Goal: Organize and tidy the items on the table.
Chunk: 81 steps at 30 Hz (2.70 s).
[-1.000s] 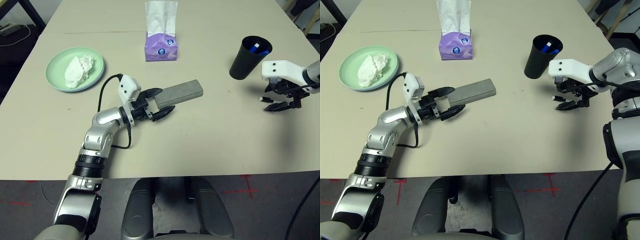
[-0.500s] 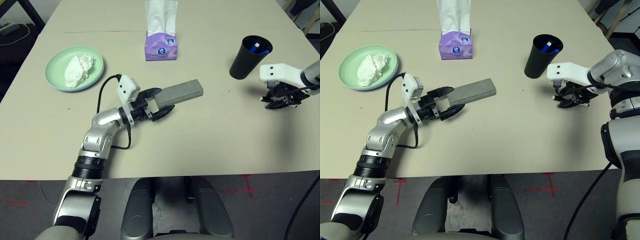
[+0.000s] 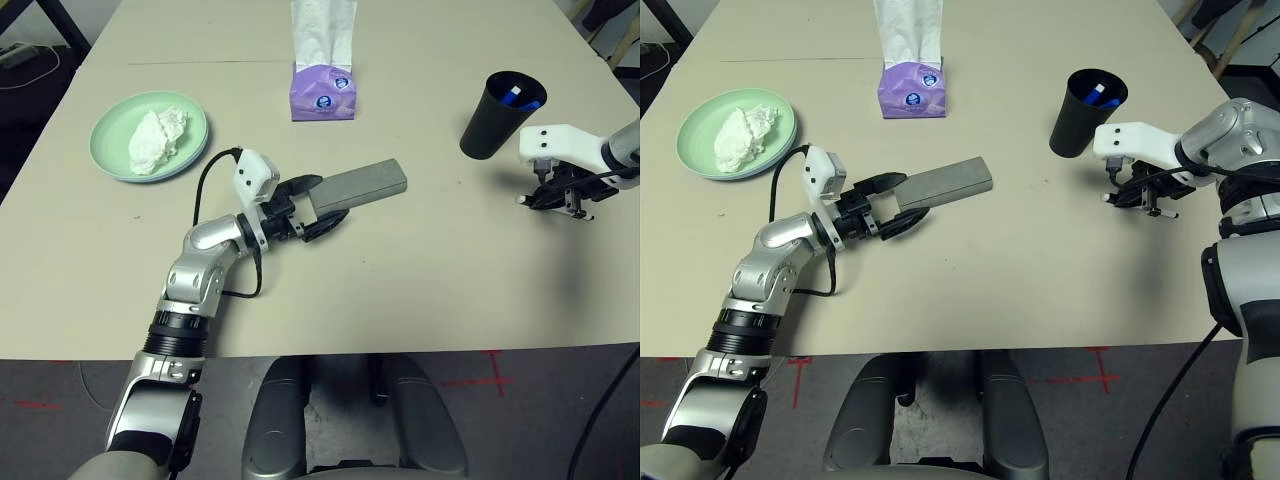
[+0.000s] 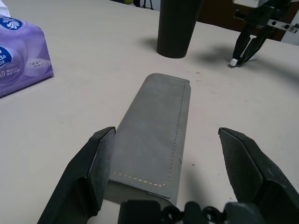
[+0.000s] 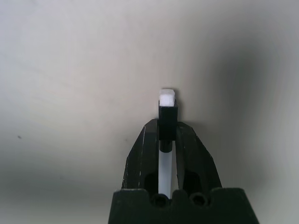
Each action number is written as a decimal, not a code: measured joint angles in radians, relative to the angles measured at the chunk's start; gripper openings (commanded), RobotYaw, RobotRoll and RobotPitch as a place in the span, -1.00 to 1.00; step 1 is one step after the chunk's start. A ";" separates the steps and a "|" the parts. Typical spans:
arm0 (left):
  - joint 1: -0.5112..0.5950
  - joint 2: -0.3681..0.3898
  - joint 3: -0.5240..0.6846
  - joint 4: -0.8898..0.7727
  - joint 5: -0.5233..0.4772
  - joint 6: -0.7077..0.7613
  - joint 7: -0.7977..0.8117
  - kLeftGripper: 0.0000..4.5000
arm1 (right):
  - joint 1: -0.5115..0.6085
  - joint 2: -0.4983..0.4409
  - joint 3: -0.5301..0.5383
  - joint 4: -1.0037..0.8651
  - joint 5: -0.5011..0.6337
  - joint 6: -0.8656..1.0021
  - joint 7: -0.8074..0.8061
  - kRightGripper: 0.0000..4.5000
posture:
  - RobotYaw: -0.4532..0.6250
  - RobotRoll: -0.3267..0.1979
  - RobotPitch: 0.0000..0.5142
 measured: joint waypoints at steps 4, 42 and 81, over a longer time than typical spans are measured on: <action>-0.040 0.007 0.000 0.041 0.003 -0.021 -0.015 1.00 | 0.000 0.000 -0.083 -0.053 0.099 0.075 0.094 -0.85 | -0.08 0.25 -0.28; -0.151 0.039 -0.002 0.237 0.039 -0.195 -0.157 1.00 | 0.221 0.297 -0.782 -0.496 0.788 0.190 -0.894 -0.85 | -0.16 0.25 -0.57; -0.154 0.039 -0.002 0.254 0.040 -0.188 -0.142 1.00 | 0.379 0.341 -0.634 -0.748 0.772 0.323 -0.928 0.99 | -0.15 0.25 -0.55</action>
